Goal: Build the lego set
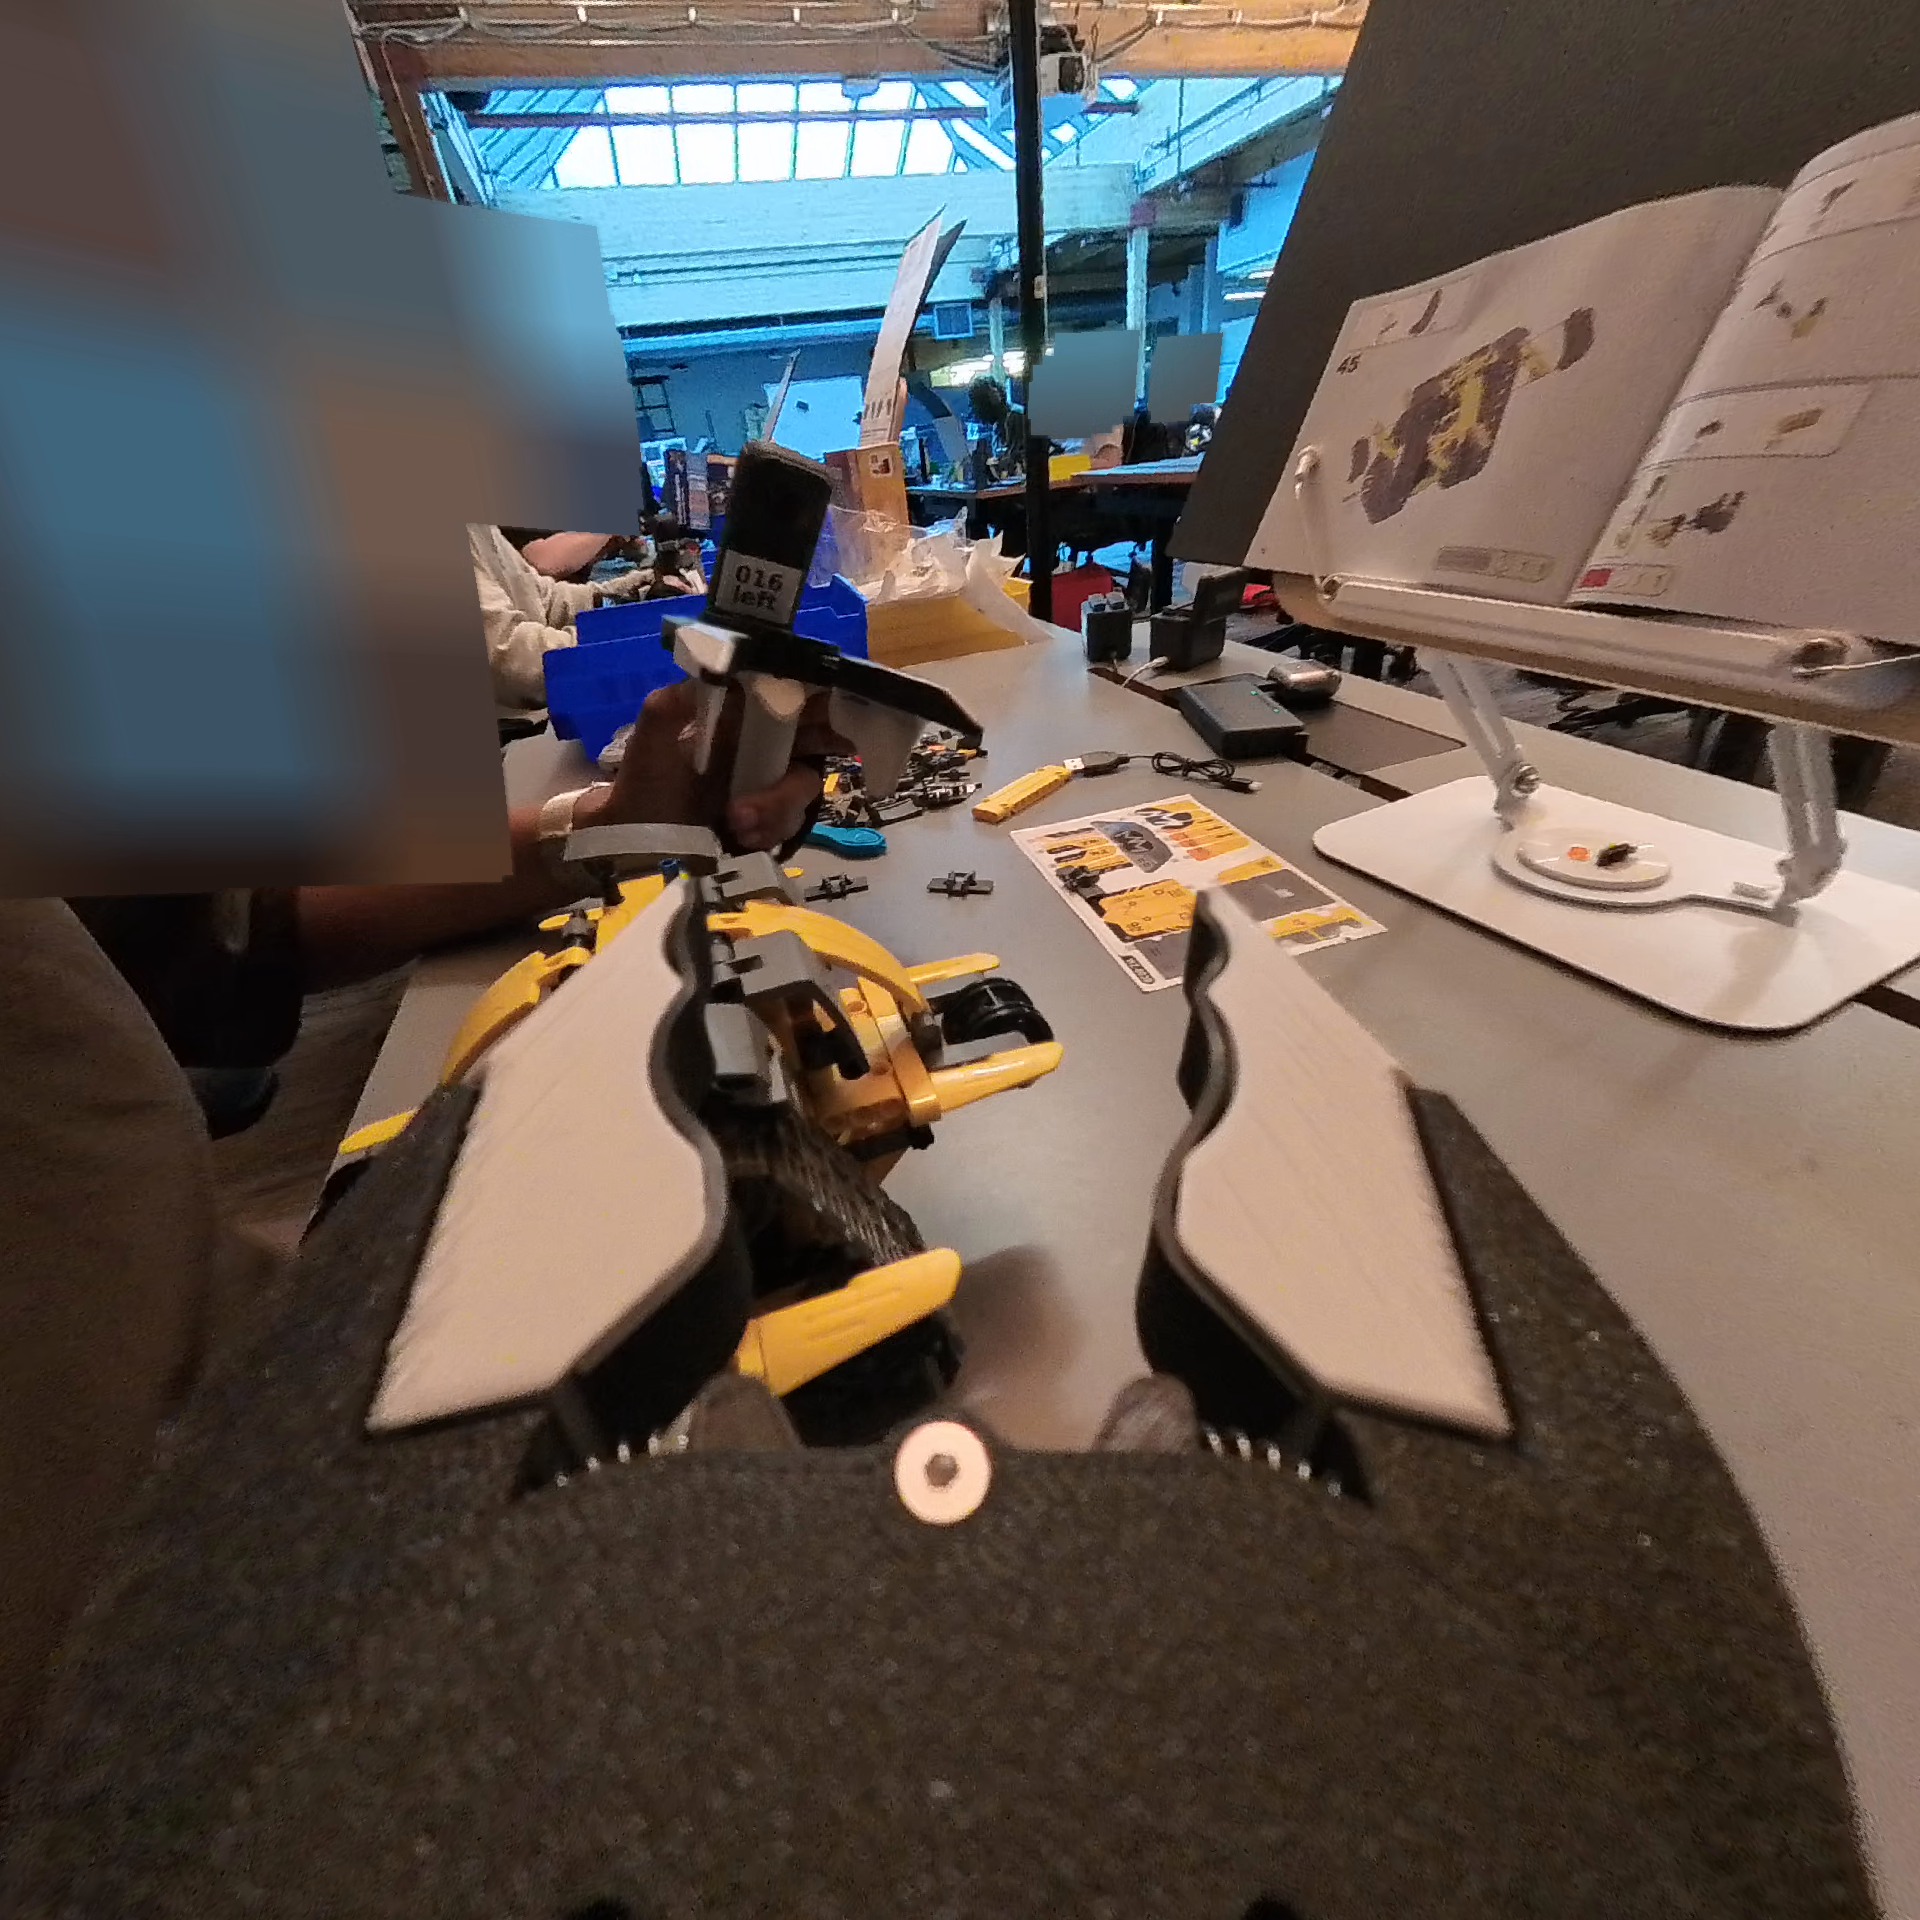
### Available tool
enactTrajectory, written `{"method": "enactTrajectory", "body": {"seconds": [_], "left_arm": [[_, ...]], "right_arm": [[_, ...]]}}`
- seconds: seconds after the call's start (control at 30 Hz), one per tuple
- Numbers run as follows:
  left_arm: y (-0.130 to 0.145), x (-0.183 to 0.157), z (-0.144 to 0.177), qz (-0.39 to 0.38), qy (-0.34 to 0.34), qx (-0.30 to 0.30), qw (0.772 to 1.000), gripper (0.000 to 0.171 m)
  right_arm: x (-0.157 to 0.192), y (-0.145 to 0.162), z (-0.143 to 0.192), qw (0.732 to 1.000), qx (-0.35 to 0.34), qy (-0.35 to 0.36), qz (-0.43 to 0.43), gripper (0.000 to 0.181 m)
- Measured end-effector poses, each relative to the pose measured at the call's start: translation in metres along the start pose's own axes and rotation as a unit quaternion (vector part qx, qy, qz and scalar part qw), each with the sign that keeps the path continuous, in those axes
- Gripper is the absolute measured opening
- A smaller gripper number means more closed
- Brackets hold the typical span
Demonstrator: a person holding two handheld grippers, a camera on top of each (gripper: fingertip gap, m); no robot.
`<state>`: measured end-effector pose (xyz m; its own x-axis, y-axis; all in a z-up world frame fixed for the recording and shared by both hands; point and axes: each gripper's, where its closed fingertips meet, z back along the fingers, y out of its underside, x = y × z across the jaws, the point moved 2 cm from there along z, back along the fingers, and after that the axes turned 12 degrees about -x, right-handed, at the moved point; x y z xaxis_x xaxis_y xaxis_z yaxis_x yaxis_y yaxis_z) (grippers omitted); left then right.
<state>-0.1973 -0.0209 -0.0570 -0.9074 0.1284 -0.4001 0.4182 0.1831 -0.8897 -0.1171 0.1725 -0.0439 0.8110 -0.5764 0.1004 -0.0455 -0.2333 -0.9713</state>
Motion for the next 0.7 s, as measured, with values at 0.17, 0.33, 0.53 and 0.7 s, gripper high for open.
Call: {"method": "enactTrajectory", "body": {"seconds": [0.17,0.33,0.53,0.7], "left_arm": [[0.007,0.0,-0.002,-0.037,-0.01,0.024,0.999,0.103],[0.01,-0.006,-0.006,-0.031,0.009,0.024,0.999,0.104],[0.014,-0.006,-0.007,-0.054,0.007,0.034,0.998,0.107],[0.017,-0.01,-0.013,-0.089,-0.001,0.039,0.995,0.112]], "right_arm": [[0.007,0.007,-0.006,1.0,0.012,-0.014,0.001,0.091],[0.013,0.01,-0.008,0.999,0.018,-0.033,-0.003,0.091],[0.017,0.01,-0.009,0.999,0.018,-0.043,-0.005,0.091],[0.024,0.01,-0.011,0.998,0.029,-0.048,0.015,0.09]]}}
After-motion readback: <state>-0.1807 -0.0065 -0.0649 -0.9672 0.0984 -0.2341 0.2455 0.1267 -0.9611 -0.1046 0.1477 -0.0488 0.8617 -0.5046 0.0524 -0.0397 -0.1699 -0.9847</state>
